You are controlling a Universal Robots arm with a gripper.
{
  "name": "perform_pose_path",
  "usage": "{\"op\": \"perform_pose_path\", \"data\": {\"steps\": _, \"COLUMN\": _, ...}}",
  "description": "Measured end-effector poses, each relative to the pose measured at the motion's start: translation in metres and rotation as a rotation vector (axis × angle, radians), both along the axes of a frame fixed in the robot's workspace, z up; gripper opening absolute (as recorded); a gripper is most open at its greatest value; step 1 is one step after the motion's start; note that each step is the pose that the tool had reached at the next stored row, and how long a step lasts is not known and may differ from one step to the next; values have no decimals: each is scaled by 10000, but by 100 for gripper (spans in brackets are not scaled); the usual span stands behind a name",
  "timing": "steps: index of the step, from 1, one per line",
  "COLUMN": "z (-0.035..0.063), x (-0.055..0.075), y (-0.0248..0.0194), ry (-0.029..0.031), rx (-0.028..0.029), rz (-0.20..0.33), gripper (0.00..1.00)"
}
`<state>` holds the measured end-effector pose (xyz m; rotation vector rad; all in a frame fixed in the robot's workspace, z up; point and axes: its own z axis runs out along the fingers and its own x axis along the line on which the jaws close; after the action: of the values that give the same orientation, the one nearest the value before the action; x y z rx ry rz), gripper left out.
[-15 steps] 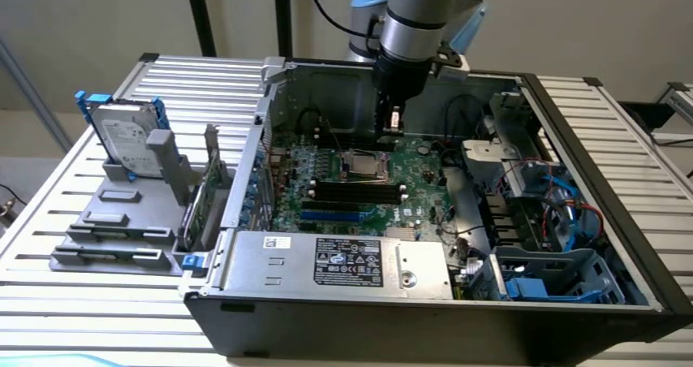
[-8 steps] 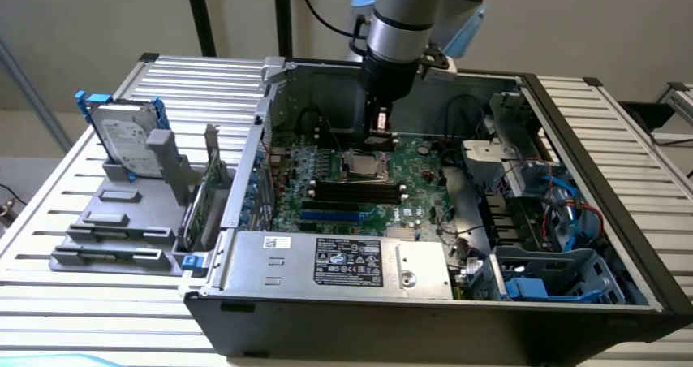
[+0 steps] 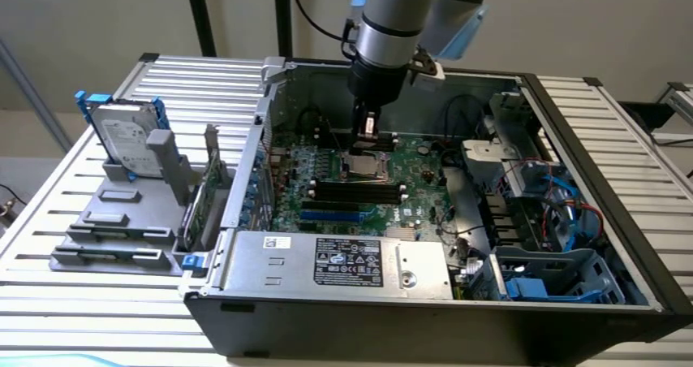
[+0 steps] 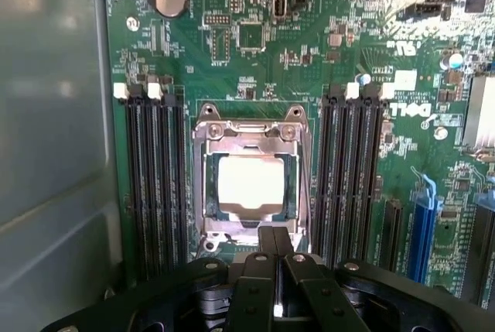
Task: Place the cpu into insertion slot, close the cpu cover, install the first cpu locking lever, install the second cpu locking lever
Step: 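Close the cpu cover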
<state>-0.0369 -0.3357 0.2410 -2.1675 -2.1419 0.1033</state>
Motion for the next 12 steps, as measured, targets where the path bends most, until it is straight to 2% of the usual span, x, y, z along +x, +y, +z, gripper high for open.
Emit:
{"op": "perform_pose_path", "data": {"steps": 2, "z": -14, "x": -40, "y": -5, "ry": 61, "rx": 1, "rz": 5, "gripper": 11}}
{"op": "perform_pose_path", "data": {"steps": 5, "z": -33, "x": -100, "y": -7, "ry": 100, "rx": 5, "rz": 21, "gripper": 11}}
{"op": "perform_pose_path", "data": {"steps": 7, "z": -53, "x": -113, "y": -8, "ry": 108, "rx": 12, "rz": 22, "gripper": 11}}
{"op": "perform_pose_path", "data": {"steps": 12, "z": -123, "x": -114, "y": -7, "ry": 107, "rx": 89, "rz": 22, "gripper": 11}}
